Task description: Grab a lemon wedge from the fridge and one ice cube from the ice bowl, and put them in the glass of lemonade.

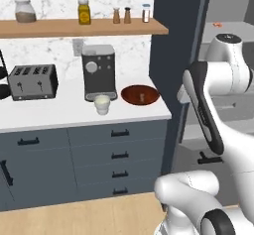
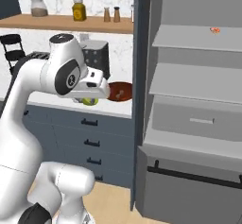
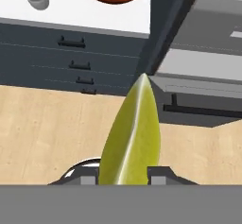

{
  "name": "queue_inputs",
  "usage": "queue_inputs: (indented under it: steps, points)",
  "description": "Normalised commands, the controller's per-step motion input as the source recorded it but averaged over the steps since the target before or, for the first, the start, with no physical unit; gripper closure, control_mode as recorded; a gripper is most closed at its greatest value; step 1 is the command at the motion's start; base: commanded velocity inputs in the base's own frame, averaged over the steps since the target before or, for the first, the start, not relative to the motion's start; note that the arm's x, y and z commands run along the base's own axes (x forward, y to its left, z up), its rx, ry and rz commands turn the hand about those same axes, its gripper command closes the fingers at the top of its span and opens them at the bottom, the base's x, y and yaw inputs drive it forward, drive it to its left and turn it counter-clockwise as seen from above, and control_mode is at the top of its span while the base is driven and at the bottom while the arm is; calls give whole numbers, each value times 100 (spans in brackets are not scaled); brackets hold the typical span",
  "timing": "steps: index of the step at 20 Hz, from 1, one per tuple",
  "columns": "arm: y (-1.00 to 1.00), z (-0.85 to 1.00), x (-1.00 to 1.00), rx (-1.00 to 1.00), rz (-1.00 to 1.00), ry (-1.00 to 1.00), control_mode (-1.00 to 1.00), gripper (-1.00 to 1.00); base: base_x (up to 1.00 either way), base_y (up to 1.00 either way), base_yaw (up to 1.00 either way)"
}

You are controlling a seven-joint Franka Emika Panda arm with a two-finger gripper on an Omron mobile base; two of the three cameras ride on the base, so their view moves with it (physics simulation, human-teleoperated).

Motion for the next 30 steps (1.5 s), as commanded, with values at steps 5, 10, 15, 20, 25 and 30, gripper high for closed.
queue_inputs:
  steps: [5, 10, 15, 20, 25, 30]
  points:
    - [0, 0, 0, 0, 0, 0, 100, 100, 86, 87, 0]
    - [0, 0, 0, 0, 0, 0, 100, 100, 81, 4, 0]
    - [0, 0, 0, 0, 0, 0, 100, 100, 50, -21, 0]
    - [0, 0, 0, 0, 0, 0, 100, 100, 82, 0, 0]
    - [3, -5, 4, 0, 0, 2, -100, 100, 44, 0, 0]
    - [91, -22, 16, 0, 0, 38, -100, 100, 0, 0, 0]
